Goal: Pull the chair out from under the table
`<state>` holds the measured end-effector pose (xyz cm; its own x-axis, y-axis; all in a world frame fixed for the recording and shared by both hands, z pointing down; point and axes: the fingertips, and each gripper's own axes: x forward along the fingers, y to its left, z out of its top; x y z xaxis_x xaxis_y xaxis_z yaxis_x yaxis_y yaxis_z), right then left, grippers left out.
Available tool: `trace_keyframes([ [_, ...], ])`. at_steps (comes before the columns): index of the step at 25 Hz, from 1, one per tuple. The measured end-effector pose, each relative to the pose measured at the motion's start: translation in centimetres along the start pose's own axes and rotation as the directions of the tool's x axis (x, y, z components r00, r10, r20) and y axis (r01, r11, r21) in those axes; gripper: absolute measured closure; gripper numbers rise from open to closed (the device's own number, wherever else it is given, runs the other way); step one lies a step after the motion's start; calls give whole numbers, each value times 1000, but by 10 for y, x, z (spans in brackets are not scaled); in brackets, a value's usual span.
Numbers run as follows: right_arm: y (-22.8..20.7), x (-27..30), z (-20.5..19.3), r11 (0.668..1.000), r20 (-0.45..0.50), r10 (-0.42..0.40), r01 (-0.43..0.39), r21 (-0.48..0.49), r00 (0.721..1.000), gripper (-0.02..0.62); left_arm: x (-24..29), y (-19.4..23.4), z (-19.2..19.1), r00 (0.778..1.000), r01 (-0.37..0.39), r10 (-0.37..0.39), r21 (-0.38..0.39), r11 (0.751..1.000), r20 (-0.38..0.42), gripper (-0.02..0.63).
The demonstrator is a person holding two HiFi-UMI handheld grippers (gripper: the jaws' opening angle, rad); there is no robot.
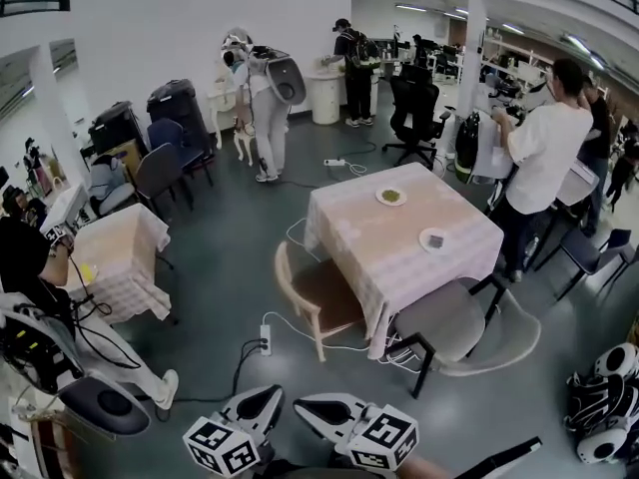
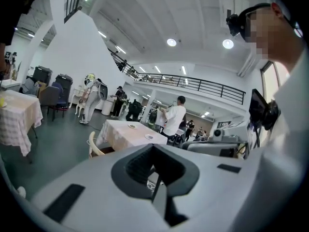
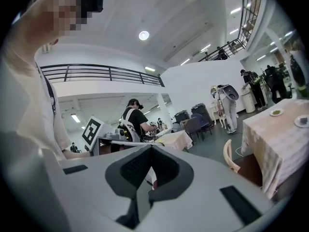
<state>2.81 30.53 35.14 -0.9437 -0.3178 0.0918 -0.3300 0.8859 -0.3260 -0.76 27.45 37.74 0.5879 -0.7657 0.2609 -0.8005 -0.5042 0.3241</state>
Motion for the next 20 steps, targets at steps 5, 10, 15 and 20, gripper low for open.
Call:
trace_keyframes([
  [5,-22,-12,-2,999,25,-39,39,5,999,586,26,-4,0,999,46,-46,33,998,-16,607],
  [10,-41,-8,-3,988,9,-148,147,34,989,586,42,1,-3,992,115,-114,19,993,-56,607],
  [15,-60,3,5,973,10,-220,219,75,975,586,56,21,12,984,174,-174,5,985,-43,607],
  [20,-70,42,16,970,-4,-225,224,94,974,586,56,60,35,981,192,-192,-9,981,4,607],
])
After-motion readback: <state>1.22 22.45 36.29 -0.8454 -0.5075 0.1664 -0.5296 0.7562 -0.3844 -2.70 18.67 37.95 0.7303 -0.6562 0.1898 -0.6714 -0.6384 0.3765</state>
